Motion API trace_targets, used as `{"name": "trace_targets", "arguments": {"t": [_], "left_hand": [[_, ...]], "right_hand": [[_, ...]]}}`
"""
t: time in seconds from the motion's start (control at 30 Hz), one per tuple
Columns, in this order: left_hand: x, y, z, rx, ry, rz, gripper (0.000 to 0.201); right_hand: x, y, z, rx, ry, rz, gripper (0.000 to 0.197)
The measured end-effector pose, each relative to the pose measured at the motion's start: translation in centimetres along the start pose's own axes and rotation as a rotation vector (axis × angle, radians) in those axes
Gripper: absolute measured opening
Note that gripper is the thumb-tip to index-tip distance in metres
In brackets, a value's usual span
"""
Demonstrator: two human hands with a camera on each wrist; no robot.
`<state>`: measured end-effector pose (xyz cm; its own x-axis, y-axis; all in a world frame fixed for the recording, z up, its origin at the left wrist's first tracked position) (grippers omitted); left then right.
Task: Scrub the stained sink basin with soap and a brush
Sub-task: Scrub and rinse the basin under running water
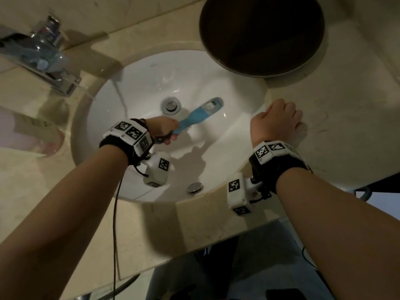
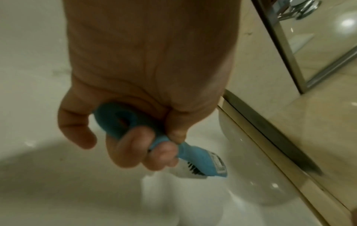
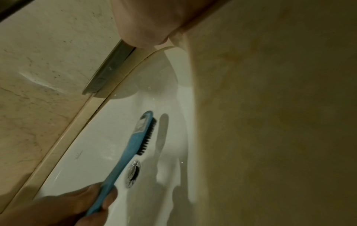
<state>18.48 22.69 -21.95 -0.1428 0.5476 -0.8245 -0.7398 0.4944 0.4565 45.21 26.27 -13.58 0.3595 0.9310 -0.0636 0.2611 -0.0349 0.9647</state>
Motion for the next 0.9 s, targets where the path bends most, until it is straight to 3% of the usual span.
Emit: {"name": "trace_targets", "arguments": {"t": [0.13,0.23,0.3,0.37,0.43,0.5,0.57,0.63,0.8,0.9], "left_hand": [[0.3,-3.2,1.1,0.003,0.005,-0.067,0.032],[1.5,-1.5,0.1,0.178,0.031,0.084,0.017],[3.7,1.5,-2.2,0.356,0.101,0.228,0.021],[3.9,4.1,-3.0,0.395,0.138,0.310,0.012],[2.5,4.4,-1.9,0.283,0.070,0.281,0.015],[1.7,2.8,-1.1,0.147,0.071,0.160,0.027],[0.9,-0.1,-0.5,0.177,0.054,0.009,0.030],[1.2,-2.3,-0.7,0.215,0.052,-0.054,0.032],[2.6,1.0,0.5,0.180,0.011,0.193,0.039],[2.7,-0.4,2.5,0.102,-0.047,0.131,0.035]], "right_hand": [[0.0,0.0,0.0,-0.012,-0.005,-0.011,0.031],[0.0,0.0,0.0,-0.012,-0.009,-0.009,0.031],[0.1,-0.1,0.0,-0.009,-0.012,-0.009,0.030],[0.1,-0.1,0.0,-0.005,-0.012,-0.003,0.030],[0.0,-0.1,0.0,0.002,-0.012,0.005,0.030],[0.0,-0.1,0.0,-0.008,-0.008,0.004,0.030],[0.0,-0.2,0.1,-0.013,-0.008,0.004,0.030],[0.1,-0.2,0.1,-0.010,-0.010,0.007,0.030],[0.1,-0.2,0.1,-0.006,-0.009,0.016,0.030],[0.1,-0.2,0.1,-0.010,-0.005,0.022,0.030]]}}
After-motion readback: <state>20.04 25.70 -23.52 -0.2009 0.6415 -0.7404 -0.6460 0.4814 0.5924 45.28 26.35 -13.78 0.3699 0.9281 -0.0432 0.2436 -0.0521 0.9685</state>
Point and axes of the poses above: each hand's wrist, its own x-axis towards the middle knuckle, its own y-axis out of the back of the hand, z = x × y, the point moved 9 cm from there along x, towards the middle knuckle, and after that the axes turned 4 degrees about z, right-handed, at the moved point
